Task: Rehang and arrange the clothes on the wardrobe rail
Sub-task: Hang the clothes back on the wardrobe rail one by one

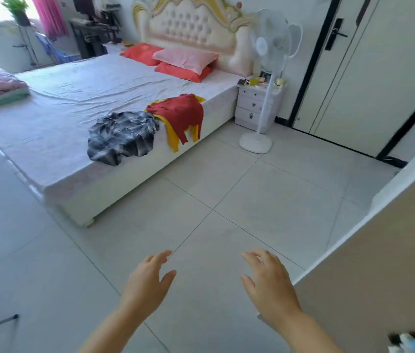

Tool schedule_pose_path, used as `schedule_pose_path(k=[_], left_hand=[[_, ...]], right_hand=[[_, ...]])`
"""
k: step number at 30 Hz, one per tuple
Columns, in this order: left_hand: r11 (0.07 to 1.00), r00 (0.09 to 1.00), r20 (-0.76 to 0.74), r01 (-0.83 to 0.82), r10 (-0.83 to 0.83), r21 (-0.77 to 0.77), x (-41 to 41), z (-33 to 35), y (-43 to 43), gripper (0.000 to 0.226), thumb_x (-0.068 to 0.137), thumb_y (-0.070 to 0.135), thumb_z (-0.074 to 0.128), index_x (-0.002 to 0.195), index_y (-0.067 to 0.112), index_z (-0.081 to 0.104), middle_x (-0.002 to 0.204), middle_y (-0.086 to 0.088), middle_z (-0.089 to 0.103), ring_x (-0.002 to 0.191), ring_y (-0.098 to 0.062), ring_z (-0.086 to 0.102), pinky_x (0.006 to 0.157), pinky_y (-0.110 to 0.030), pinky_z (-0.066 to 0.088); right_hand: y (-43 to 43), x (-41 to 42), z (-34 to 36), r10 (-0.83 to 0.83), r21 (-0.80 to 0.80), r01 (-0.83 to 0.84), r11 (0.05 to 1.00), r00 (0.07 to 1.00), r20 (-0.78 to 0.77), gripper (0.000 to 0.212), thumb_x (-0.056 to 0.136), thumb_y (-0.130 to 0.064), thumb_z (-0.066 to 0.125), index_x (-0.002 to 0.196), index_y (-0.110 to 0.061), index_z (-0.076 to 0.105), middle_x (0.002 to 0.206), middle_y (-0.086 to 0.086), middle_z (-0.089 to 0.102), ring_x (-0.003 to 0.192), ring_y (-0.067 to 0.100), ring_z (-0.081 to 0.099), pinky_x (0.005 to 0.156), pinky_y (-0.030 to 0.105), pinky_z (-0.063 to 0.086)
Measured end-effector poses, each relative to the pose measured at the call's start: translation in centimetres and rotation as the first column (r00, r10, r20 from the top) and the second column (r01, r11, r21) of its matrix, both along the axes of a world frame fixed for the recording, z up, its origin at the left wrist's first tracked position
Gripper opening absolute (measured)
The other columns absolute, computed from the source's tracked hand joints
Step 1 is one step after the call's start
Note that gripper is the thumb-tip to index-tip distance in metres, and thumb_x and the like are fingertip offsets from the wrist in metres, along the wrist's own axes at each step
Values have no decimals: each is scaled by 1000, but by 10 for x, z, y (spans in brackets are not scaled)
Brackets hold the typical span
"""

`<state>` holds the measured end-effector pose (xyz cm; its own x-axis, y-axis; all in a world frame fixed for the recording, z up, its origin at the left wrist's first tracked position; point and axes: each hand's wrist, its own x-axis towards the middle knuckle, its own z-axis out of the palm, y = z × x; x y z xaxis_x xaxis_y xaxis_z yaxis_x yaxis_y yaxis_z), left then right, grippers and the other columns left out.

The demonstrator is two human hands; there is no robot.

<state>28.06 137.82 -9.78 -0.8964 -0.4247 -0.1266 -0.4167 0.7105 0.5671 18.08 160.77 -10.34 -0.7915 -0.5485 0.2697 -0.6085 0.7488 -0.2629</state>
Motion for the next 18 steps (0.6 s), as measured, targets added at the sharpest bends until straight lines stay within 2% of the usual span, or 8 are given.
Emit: schedule_pose_path(k=[8,13,16,18], left_hand=[[953,952,43,-303,303,0,15,-7,-95,43,91,36,52,132,33,41,123,11,51,110,-9,51,82,-27,45],[915,914,56,-400,402,-48,-16,-10,-149,45,92,35,50,135,31,38,126,10,49,115,-8,48,88,-26,43],[897,896,69,-433,439,-90,-44,-3,-181,46,93,36,48,136,29,36,129,9,47,116,-7,47,89,-23,41],[875,875,64,-474,481,-97,-65,3,-202,46,92,35,48,136,28,36,130,9,48,116,-8,48,90,-25,42]], right_hand=[[-112,-48,-2,209,66,-216,974,973,99,59,41,-24,92,95,-20,68,87,-4,63,72,16,65,62,26,55],[-187,-109,-9,289,102,-302,948,950,120,58,40,-23,91,93,-21,69,88,-2,65,71,17,66,58,27,54],[-229,-150,-10,311,91,-333,939,929,199,52,52,-21,88,100,-20,68,96,0,64,81,21,65,64,31,53],[-257,-176,1,334,73,-362,929,908,251,46,75,-23,74,118,-21,60,116,1,57,105,24,57,83,36,48]])
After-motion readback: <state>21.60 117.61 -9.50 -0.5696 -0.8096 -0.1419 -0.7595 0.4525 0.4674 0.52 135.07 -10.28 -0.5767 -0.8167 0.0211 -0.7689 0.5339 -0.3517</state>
